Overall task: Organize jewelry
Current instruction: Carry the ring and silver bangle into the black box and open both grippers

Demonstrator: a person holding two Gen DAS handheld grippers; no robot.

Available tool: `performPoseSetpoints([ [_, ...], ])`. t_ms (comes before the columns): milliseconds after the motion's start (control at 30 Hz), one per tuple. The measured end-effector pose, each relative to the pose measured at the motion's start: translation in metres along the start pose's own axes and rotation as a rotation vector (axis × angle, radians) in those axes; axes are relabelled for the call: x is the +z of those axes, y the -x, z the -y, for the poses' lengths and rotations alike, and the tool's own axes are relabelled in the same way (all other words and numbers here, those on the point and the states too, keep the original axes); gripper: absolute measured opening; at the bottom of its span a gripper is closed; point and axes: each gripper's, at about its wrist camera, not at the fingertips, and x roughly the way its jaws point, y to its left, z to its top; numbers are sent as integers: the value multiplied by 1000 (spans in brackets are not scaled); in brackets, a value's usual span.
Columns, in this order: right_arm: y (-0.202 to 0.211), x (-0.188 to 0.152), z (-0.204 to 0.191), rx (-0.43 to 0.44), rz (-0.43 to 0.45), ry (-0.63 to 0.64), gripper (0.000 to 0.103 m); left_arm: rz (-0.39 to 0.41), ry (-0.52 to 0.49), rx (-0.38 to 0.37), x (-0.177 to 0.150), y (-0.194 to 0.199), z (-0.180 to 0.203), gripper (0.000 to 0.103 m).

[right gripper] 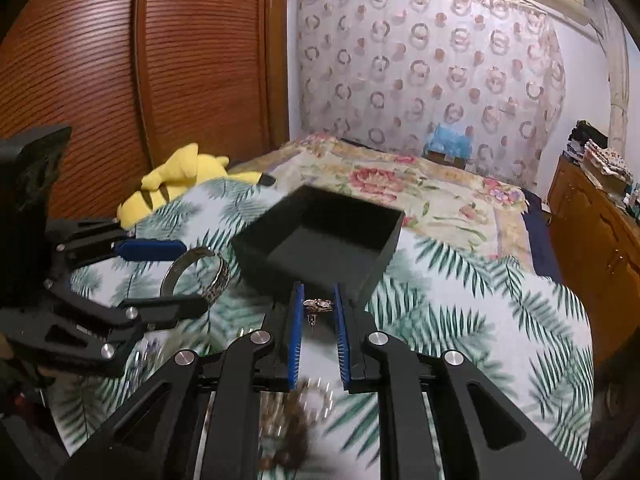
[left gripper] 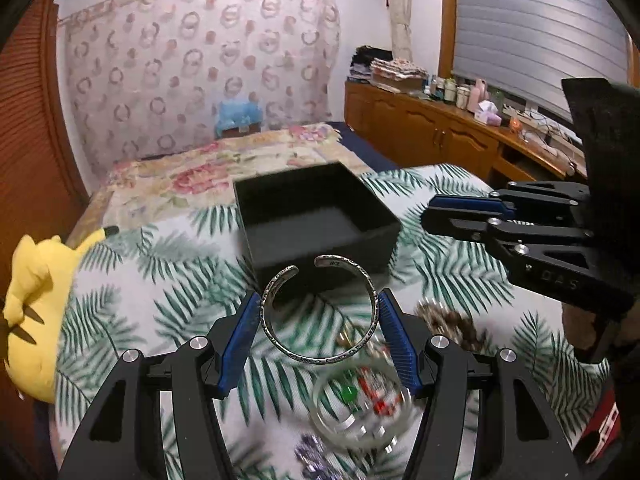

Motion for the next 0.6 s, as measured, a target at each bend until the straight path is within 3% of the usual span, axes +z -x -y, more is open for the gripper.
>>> performPoseSetpoints([
  [267,-31,32,21,24,5,-41,17,9,-2,36,28,-19,-10,58],
  [600,-35,37,41,46,9,-107,17,-24,-8,63,56,-62,-12,58],
])
